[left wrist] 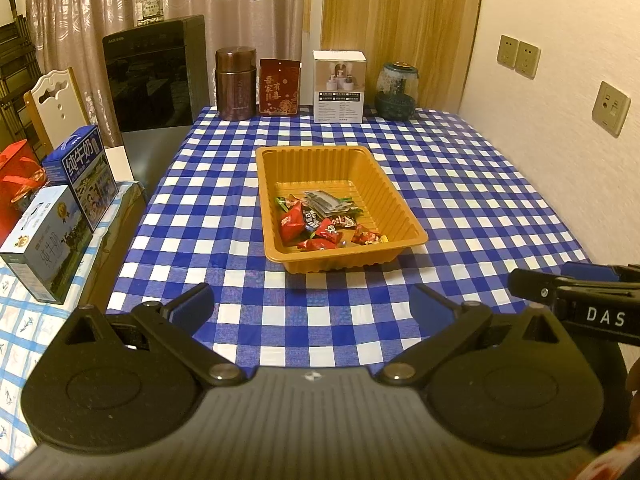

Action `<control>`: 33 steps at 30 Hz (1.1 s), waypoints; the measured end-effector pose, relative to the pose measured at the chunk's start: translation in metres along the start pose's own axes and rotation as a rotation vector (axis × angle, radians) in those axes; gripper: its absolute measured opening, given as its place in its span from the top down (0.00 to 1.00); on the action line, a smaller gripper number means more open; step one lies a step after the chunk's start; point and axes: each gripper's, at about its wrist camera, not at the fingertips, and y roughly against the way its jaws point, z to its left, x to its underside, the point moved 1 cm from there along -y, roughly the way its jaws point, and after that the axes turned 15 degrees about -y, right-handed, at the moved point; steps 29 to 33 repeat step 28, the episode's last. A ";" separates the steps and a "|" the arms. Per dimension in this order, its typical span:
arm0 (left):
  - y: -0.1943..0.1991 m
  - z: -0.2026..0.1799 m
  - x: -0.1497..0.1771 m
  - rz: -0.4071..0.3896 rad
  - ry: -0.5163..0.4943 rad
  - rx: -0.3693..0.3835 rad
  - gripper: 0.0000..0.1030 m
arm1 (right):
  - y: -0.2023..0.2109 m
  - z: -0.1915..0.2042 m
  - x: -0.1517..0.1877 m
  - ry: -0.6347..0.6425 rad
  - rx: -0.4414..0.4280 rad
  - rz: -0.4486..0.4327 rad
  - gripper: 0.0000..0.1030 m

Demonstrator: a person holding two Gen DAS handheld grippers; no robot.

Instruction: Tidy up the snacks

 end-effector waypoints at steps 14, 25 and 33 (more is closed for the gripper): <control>0.000 -0.001 0.001 -0.001 -0.004 0.003 0.00 | 0.001 -0.001 0.001 0.000 -0.001 0.000 0.31; -0.001 -0.003 0.003 -0.007 -0.012 0.009 0.00 | 0.000 -0.002 0.000 -0.002 -0.001 0.001 0.31; -0.002 -0.002 0.004 -0.007 -0.009 0.016 0.00 | 0.000 -0.002 0.000 -0.002 -0.001 0.001 0.31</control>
